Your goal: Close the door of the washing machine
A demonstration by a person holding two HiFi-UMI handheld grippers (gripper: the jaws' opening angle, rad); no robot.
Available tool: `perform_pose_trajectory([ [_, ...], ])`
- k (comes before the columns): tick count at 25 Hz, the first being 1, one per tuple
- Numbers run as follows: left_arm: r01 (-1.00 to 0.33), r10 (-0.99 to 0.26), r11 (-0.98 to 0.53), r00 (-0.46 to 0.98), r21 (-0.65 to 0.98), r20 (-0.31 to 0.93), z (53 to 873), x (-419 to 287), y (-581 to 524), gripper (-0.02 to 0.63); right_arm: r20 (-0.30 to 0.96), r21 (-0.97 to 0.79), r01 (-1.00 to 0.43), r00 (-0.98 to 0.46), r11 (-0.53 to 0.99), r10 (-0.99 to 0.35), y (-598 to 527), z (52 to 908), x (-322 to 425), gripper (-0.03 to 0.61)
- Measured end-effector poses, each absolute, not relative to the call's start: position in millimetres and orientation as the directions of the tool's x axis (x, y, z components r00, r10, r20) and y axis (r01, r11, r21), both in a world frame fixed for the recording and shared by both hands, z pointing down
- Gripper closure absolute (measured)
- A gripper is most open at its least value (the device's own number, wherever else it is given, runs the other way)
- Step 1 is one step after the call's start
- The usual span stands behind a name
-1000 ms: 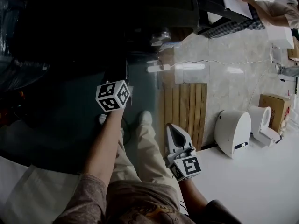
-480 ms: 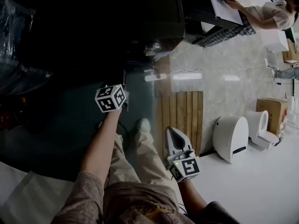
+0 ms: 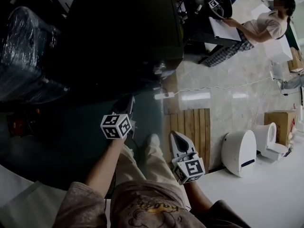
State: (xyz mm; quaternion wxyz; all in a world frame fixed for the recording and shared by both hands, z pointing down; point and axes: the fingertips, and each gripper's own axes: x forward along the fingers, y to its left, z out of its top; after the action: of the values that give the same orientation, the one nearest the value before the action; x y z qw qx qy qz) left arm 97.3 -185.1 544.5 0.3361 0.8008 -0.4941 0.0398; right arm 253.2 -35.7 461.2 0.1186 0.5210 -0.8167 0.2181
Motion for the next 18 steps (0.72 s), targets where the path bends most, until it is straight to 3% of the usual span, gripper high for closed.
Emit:
perform_pose_trajectory([
  [10,-0.784,-0.783,-0.360,0.548,0.505,0.293,397,73,-137,0.614,0.281,-0.192,-0.860,-0.510,0.473,-0.813,-51,371,208,0.583],
  [18,-0.753,-0.790,-0.419,0.578,0.508,0.204,329,45,-96,0.614,0.182,-0.138,-0.834,-0.551,0.533,-0.815,-60,314,171,0.583],
])
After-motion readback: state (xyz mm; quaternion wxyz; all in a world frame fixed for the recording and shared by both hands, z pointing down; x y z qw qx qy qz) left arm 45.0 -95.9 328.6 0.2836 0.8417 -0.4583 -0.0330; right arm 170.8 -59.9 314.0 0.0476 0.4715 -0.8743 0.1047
